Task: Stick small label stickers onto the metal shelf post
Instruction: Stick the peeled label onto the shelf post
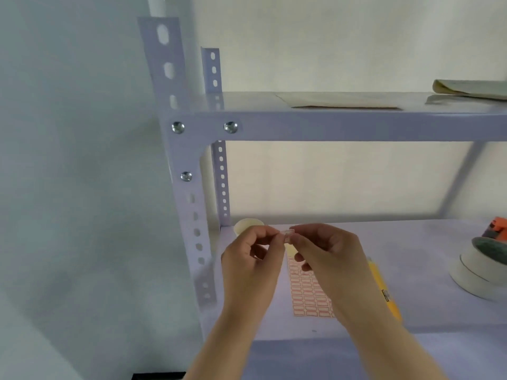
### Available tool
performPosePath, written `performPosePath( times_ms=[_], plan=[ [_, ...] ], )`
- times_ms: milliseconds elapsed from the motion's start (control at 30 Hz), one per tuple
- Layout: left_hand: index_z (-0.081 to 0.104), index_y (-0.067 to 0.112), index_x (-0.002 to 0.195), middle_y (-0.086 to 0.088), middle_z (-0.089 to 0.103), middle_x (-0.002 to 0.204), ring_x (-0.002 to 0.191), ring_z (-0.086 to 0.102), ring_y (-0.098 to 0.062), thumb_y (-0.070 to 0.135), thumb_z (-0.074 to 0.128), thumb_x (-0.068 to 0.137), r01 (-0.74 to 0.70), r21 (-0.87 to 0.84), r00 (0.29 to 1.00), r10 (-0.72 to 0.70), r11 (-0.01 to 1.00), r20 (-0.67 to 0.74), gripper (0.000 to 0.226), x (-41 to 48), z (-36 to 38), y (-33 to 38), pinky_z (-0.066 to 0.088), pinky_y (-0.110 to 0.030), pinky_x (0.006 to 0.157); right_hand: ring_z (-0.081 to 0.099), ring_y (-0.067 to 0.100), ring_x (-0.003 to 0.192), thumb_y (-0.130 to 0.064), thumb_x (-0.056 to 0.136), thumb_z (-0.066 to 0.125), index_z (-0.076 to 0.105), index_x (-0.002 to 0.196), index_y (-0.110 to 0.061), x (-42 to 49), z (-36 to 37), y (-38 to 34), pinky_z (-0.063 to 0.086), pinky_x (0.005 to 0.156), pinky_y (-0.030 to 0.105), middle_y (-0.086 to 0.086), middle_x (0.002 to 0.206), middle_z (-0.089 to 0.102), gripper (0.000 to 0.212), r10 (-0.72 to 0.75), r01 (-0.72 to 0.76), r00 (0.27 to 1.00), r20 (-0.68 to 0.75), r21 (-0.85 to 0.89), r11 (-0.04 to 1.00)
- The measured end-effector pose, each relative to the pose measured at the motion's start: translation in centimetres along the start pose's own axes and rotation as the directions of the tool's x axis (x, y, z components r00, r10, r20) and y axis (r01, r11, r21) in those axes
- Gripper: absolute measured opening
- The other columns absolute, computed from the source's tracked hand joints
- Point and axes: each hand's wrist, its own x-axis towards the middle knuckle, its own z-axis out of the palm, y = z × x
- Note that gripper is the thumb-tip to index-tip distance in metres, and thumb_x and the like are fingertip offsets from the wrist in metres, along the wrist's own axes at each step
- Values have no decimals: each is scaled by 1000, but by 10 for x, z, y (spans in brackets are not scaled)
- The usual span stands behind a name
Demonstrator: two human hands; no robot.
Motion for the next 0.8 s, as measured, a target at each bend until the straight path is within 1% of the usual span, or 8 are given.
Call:
performPosePath(
  times_ms=[133,233,333,467,567,667,733,800],
  plan=[
    [73,28,79,14,72,70,56,57,-4,12,73,90,2,-92,999,3,996,51,19,-12,-27,10,46,-15,55,66,15,64,-15,90,69,78,77,-26,-28,18,-12,54,55,17,-1,71,75,19,-12,13,998,-64,11,1000],
    [74,26,81,13,69,66,49,50,-6,12,71,92,-1,-117,999,7,993,45,18,-23,-44,16,39,-15,49,66,16,64,-16,91,68,77,74,-27,-48,33,-20,52,54,17,-3,69,74,22,-24,27,993,-113,25,999],
    [74,27,82,14,71,73,49,49,-6,13,71,92,-13,-123,999,18,992,41,17,-25,-62,22,39,-14,49,61,11,56,-14,90,69,77,74,-25,-63,46,-30,51,53,20,2,67,73,22,-46,54,990,-135,56,997],
    [72,30,77,16,71,74,57,55,-4,13,73,90,-47,-114,999,48,992,11,22,-22,-82,33,44,-12,56,58,12,57,-13,90,69,77,77,-24,-73,60,-41,52,58,29,5,69,73,19,-78,88,988,-132,69,994],
    [73,27,77,12,71,71,61,58,-2,12,74,89,-89,-115,996,87,989,-27,19,-15,-95,44,46,-13,60,59,8,57,-13,90,69,77,78,-23,-73,69,-52,52,56,24,-1,69,74,18,-131,141,986,-102,97,985],
    [75,25,79,17,72,70,61,61,-1,11,74,90,-106,-108,993,98,988,-73,18,-5,-105,51,48,-14,60,59,0,56,-11,90,69,77,78,-23,-67,78,-62,51,56,18,-7,69,74,18,-192,199,979,-71,118,973],
    [76,25,80,16,73,70,60,61,-1,10,74,90,-123,-102,989,113,987,-99,18,-1,-110,57,48,-14,59,61,1,58,-10,90,69,77,79,-23,-61,83,-67,52,58,17,-9,70,75,18,-234,240,970,-61,122,963],
    [77,24,81,11,75,72,59,62,0,9,74,89,-137,-95,984,125,986,-123,18,2,-113,61,47,-12,56,67,7,65,-10,89,70,77,79,-26,-57,89,-69,55,63,20,-11,72,75,20,-277,282,959,-62,125,951]
  ],
)
